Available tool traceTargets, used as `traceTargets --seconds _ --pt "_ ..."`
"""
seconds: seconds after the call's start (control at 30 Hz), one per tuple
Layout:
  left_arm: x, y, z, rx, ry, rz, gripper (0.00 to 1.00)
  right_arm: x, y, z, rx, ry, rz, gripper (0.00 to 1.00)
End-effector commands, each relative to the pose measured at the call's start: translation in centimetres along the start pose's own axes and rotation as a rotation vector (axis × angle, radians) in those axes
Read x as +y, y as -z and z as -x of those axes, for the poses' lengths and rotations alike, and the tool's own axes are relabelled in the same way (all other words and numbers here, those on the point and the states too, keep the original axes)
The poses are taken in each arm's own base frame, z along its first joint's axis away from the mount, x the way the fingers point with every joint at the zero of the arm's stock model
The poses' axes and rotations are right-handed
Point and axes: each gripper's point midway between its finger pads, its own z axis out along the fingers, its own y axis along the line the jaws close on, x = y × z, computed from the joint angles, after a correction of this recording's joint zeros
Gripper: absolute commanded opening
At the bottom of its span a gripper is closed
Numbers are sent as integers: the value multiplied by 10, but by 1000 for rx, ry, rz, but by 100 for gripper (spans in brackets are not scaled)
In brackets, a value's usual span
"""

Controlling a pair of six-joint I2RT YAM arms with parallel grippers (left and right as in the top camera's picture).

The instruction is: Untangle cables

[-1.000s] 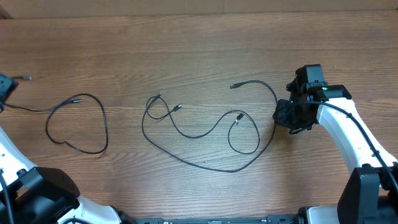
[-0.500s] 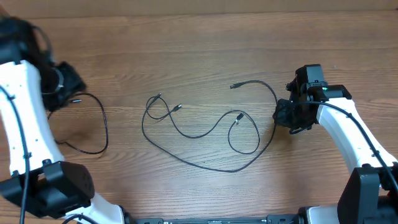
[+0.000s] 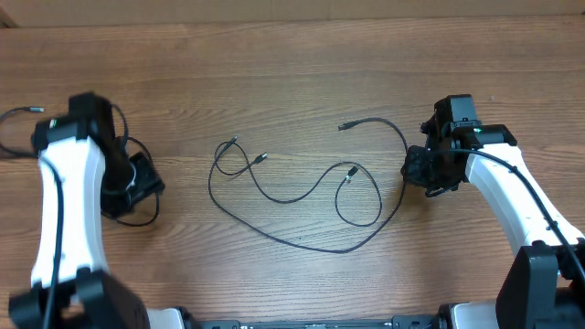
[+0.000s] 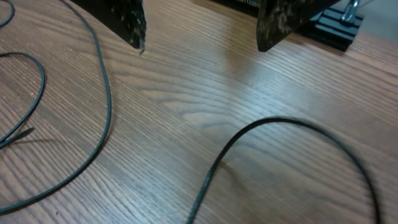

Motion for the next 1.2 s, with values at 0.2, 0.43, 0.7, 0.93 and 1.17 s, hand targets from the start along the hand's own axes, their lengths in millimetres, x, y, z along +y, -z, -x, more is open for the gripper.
traceTargets --seconds 0.2,0.43,0.7,0.93,1.17 --pt "48 -22 -10 -109 332 45 57 1 0 -4 10 10 6 6" --pt "69 -60 8 -191 482 35 63 1 0 -5 15 9 5 6" --pt "83 -68 27 -296 502 72 33 1 0 -5 16 9 5 6" --pt "92 -63 40 -350 536 72 4 1 0 -6 17 9 4 6" --pt "139 -18 75 -496 697 75 4 1 0 -6 20 8 3 6"
